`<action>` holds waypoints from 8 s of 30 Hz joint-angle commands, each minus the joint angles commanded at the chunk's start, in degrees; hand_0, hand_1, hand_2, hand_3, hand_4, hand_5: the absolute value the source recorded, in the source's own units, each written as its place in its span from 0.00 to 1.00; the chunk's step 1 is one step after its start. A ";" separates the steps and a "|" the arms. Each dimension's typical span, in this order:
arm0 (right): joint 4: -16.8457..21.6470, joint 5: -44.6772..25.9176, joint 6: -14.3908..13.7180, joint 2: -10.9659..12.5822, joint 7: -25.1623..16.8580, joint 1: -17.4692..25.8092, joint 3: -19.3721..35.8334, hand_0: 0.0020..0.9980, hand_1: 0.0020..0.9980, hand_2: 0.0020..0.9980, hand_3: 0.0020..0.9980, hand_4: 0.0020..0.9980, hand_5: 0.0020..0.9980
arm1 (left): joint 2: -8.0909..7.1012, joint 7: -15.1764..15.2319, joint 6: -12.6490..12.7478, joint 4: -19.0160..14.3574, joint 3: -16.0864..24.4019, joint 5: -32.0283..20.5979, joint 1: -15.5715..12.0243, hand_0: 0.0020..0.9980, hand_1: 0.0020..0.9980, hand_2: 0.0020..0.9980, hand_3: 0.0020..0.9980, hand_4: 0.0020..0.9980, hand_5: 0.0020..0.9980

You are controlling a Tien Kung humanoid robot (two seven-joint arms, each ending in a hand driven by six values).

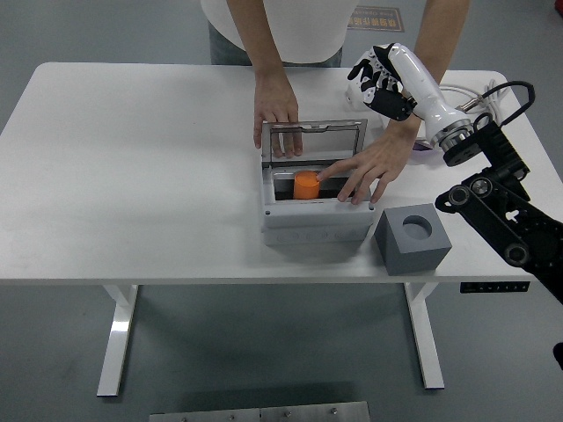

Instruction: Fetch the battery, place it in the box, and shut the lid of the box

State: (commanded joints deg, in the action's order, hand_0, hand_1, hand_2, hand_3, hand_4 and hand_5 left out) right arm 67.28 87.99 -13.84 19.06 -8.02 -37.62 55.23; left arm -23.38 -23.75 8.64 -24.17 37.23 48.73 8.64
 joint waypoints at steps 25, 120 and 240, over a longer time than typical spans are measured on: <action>-6.65 -2.83 2.24 -5.99 -2.80 -0.75 -0.62 0.65 0.58 0.55 0.51 0.79 0.57 | 0.89 -1.39 -1.11 -0.24 1.94 3.33 1.55 0.63 0.70 0.57 0.54 0.50 0.00; -8.59 -4.21 0.53 -3.55 -0.73 1.40 -10.14 0.11 0.29 0.59 0.63 0.95 1.00 | 1.15 -1.04 -1.08 -0.25 1.88 3.49 1.54 0.63 0.70 0.57 0.54 0.50 0.00; 0.56 -26.25 6.17 -1.95 -15.53 25.77 30.77 0.84 0.86 0.87 0.97 0.95 0.17 | 2.70 -1.13 -1.51 0.01 1.68 2.68 -1.63 0.63 0.70 0.57 0.54 0.50 0.00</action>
State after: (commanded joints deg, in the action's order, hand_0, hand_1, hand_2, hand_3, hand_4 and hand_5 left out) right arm 67.84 61.74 -7.67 17.11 -23.55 -11.85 86.01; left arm -20.67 -24.88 7.13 -24.16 38.91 51.41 7.01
